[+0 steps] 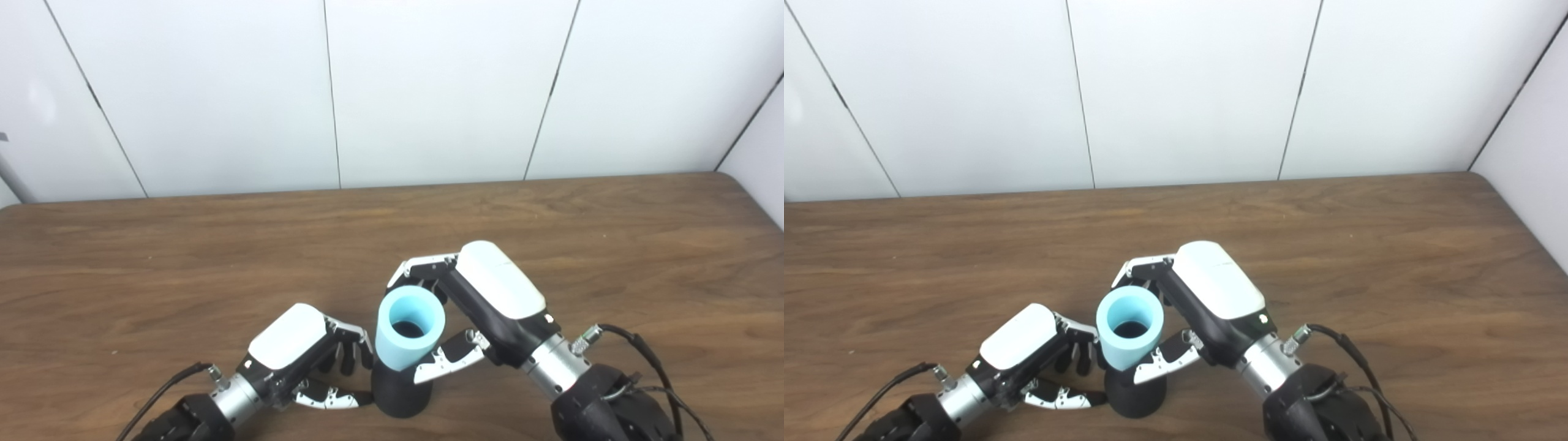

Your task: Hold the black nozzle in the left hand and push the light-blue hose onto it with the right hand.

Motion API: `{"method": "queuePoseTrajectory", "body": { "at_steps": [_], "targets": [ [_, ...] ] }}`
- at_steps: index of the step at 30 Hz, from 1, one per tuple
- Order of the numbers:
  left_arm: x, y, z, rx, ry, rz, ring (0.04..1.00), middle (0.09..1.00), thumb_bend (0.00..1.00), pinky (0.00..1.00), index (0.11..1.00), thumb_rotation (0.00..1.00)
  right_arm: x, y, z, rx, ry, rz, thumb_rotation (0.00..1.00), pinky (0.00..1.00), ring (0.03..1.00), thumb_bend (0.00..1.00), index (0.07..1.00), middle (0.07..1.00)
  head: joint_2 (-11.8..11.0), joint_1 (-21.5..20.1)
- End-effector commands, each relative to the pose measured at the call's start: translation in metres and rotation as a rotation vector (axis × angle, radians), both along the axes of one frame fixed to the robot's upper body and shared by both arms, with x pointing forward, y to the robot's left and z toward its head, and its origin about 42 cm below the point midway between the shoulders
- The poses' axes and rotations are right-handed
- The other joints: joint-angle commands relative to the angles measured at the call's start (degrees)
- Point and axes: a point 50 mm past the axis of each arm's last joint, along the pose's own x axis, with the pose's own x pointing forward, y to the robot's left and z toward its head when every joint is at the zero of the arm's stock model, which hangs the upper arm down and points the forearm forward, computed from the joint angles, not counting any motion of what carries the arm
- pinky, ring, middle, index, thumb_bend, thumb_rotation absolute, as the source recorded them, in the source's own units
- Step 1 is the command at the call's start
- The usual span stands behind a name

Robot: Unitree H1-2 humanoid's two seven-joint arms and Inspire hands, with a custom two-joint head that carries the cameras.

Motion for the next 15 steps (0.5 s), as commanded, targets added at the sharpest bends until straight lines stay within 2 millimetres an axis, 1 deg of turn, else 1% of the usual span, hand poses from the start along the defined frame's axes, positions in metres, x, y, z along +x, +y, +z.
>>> {"method": "queuePoseTrajectory", "body": {
  "at_steps": [1, 5, 6, 7, 8, 11, 15],
  "targets": [
    [-0.0118, 0.0019, -0.0163, 0.082, 0.062, -0.02, 0.52, 0.532, 0.52, 0.57, 0.488, 0.06, -0.0016, 0.0003, 0.0126, 0.008, -0.063, 0.007, 0.21, 0.36, 0.463, 1.0, 0.533, 0.528, 0.03, -0.05],
    [-0.0116, 0.0022, -0.0166, 0.096, 0.068, -0.018, 0.527, 0.547, 0.52, 0.57, 0.489, 0.06, -0.001, 0.001, 0.0121, 0.004, -0.063, 0.004, 0.23, 0.36, 0.469, 1.0, 0.535, 0.533, -0.05, 0.05],
    [-0.0117, 0.0022, -0.0167, 0.1, 0.07, -0.017, 0.53, 0.55, 0.76, 0.57, 0.52, 0.08, -0.0009, 0.0012, 0.0119, 0.004, -0.062, 0.003, 0.24, 0.36, 0.47, 1.0, 0.535, 0.534, -0.05, 0.05],
    [-0.0117, 0.0022, -0.0169, 0.102, 0.074, -0.015, 0.533, 0.554, 0.88, 0.57, 0.538, 0.09, -0.0009, 0.0014, 0.0118, 0.003, -0.06, 0.002, 0.24, 0.36, 0.47, 1.0, 0.536, 0.535, -0.05, 0.05],
    [-0.0117, 0.0023, -0.0173, 0.1, 0.077, -0.013, 0.547, 0.566, 0.98, 0.57, 0.56, 0.11, -0.0008, 0.0016, 0.0117, 0.003, -0.059, 0.001, 0.25, 0.36, 0.47, 1.0, 0.538, 0.536, -0.05, 0.05],
    [-0.0116, 0.0025, -0.0179, 0.094, 0.088, -0.004, 0.559, 0.577, 1.0, 0.57, 0.572, 0.13, -0.0008, 0.0018, 0.011, 0.005, -0.059, 0.001, 0.25, 0.36, 0.469, 1.0, 0.538, 0.536, 0.02, 0.05],
    [-0.0115, 0.0026, -0.0179, 0.101, 0.09, 0.0, 0.576, 0.595, 1.0, 0.58, 0.589, 0.15, -0.0011, 0.0014, 0.0109, 0.002, -0.053, -0.001, 0.25, 0.37, 0.475, 1.0, 0.543, 0.541, 0.02, 0.05]
  ]
}}
